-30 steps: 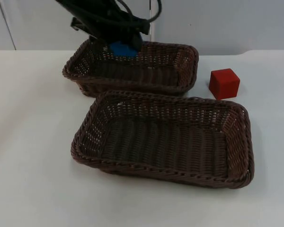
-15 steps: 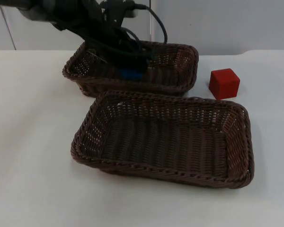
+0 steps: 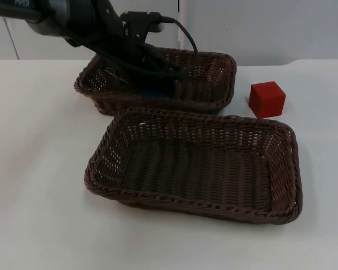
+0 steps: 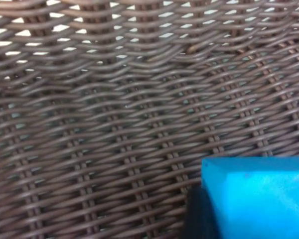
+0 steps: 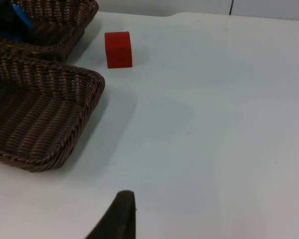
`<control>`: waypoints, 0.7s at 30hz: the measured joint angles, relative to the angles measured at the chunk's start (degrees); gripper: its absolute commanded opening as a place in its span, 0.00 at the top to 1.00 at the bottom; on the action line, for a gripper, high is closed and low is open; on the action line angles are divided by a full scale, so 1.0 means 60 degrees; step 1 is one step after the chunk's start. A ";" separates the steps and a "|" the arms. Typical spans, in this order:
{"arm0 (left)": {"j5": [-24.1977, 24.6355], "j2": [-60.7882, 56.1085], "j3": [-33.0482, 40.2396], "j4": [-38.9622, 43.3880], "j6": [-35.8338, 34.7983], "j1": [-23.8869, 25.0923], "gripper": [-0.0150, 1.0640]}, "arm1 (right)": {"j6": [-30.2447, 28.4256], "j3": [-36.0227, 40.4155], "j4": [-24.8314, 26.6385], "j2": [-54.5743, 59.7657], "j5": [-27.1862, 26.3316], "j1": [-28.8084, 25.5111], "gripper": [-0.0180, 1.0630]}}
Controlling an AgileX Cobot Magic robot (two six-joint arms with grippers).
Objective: Pick up one cube with the left hand and place it into the upper basket. Pick up one cube with the right hand and place it into the lower basket.
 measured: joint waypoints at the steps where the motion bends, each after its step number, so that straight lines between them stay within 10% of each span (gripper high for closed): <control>1: 0.0000 0.0000 0.0000 0.0000 0.0000 0.0000 0.17 | 0.0000 0.0000 0.0000 0.0000 0.0000 0.0000 0.01; 4: 0.0063 0.0000 0.0000 -0.0106 0.0009 0.0000 0.01 | 0.0000 0.0000 0.0000 0.0000 0.0000 0.0000 0.01; 21: 0.1002 -0.1721 0.0000 -0.0187 -0.0008 0.0000 0.01 | 0.0000 0.0000 0.0000 0.0000 0.0000 0.0000 0.01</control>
